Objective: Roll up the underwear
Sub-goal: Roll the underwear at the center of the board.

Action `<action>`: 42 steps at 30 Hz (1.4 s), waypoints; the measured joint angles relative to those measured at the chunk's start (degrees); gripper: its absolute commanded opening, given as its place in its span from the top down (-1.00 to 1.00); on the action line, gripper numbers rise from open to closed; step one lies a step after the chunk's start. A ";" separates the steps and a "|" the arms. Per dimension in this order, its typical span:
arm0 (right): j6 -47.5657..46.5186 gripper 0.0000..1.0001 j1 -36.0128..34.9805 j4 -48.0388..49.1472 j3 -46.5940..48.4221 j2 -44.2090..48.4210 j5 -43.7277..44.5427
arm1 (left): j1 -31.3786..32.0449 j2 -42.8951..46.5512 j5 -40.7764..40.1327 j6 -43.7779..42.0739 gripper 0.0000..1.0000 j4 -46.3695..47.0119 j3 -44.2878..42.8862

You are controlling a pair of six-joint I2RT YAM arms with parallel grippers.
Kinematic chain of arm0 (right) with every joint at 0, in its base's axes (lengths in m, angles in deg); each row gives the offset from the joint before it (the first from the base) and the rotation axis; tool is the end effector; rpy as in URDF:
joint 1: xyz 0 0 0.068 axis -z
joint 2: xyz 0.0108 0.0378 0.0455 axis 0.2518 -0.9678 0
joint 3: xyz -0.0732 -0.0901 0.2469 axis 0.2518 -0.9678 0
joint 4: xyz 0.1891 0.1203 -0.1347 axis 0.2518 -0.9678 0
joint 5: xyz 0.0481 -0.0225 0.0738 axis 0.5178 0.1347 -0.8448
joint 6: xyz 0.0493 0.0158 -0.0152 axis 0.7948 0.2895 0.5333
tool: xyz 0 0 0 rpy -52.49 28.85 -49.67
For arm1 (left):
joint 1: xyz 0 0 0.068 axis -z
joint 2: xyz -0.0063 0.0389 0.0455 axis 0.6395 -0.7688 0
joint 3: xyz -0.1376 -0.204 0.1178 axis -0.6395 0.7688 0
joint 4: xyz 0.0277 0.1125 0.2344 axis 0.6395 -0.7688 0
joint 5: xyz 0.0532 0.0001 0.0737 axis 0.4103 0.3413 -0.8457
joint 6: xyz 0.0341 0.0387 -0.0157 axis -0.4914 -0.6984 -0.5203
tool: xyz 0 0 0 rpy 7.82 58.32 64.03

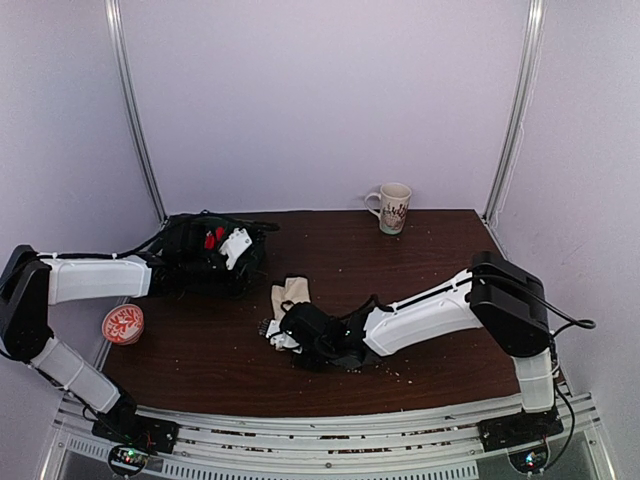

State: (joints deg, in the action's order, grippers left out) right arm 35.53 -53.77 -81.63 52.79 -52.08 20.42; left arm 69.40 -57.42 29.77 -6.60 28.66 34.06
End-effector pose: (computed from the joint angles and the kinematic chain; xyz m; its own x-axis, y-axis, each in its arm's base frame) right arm 0.1727 0.4090 0.1257 -0.0257 -0.8182 -0.5743 -0.8722 0.2990 -0.3870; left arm 0.2704 -0.1659 0.2218 -0.1874 0.4723 -0.8613 0.7985 0.5840 0.1464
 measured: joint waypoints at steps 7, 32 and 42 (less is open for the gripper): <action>0.92 1.00 0.26 -2.45 0.15 0.24 -3.28 | -0.04 -0.04 4.98 -2.78 0.08 0.04 0.61; 16.02 1.00 1.90 -18.10 1.40 5.95 -30.42 | 10.99 12.22 13.86 -39.98 0.34 3.87 21.00; 20.98 1.00 6.56 -18.58 4.26 2.58 -37.77 | 17.00 14.21 9.84 -49.27 0.26 3.76 25.22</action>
State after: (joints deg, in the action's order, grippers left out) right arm 56.51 -47.22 -100.21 57.05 -49.50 -17.34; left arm 86.41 -43.21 39.61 -55.87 32.42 59.28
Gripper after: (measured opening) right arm 0.024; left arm 0.356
